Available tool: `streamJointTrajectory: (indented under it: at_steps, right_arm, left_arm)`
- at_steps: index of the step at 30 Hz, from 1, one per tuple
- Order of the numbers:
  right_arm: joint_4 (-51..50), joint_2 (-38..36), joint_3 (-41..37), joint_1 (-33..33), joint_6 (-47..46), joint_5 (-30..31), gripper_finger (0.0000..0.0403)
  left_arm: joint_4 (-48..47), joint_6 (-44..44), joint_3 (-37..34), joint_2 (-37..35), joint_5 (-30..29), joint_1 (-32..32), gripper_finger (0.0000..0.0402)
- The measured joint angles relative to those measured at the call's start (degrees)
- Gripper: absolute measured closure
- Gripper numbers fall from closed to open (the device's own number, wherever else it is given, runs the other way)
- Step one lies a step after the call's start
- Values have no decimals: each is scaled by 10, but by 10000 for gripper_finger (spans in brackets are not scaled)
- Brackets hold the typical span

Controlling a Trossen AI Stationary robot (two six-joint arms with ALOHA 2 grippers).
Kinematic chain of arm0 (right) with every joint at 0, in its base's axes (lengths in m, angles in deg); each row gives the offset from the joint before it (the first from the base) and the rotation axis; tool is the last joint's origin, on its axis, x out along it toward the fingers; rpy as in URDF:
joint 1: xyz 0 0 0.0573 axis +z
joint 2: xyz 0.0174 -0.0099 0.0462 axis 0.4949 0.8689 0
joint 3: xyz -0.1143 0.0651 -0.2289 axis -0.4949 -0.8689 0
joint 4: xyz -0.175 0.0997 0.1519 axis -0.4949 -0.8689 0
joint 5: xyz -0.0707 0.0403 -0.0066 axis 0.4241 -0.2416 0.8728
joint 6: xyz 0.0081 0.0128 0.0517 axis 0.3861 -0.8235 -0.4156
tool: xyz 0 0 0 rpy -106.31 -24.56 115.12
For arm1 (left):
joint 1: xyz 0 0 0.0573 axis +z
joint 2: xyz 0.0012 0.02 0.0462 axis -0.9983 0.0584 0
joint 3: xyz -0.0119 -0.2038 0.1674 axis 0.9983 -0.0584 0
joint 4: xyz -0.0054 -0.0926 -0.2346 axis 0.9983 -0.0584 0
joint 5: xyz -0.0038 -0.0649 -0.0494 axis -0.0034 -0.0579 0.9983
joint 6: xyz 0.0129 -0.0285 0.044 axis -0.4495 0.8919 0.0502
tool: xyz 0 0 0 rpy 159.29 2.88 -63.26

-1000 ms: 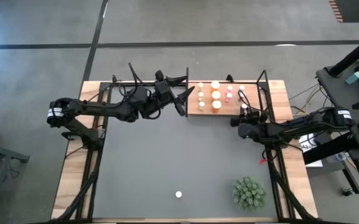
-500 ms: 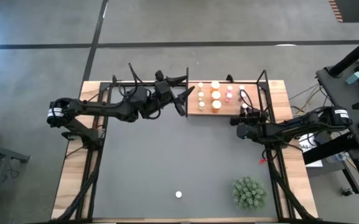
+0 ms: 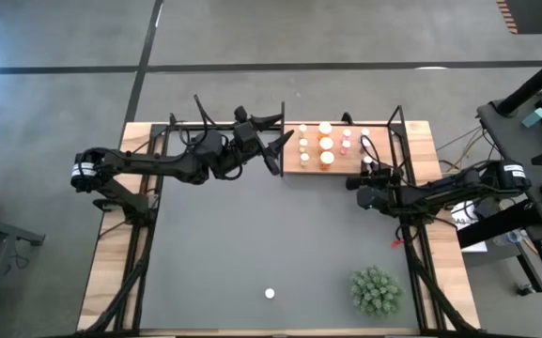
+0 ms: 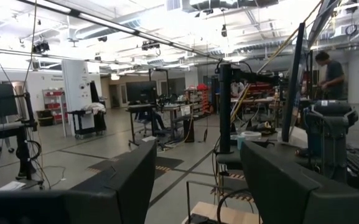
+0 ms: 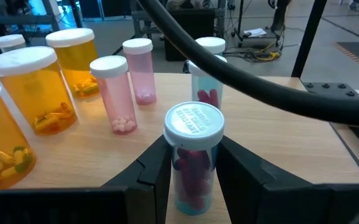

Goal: Pick and place medicine bottles onto shelf by color
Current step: Put the blue medicine bottle on the shelf aligned with the other blue medicine bottle

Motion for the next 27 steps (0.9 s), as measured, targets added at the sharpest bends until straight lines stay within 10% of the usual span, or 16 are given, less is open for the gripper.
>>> streamJointTrajectory:
  at_steps: [27]
  right_arm:
    - [29, 0, -1, -31, -5, 1, 268]
  left_arm:
    - [-12, -5, 0, 0, 0, 4, 185]
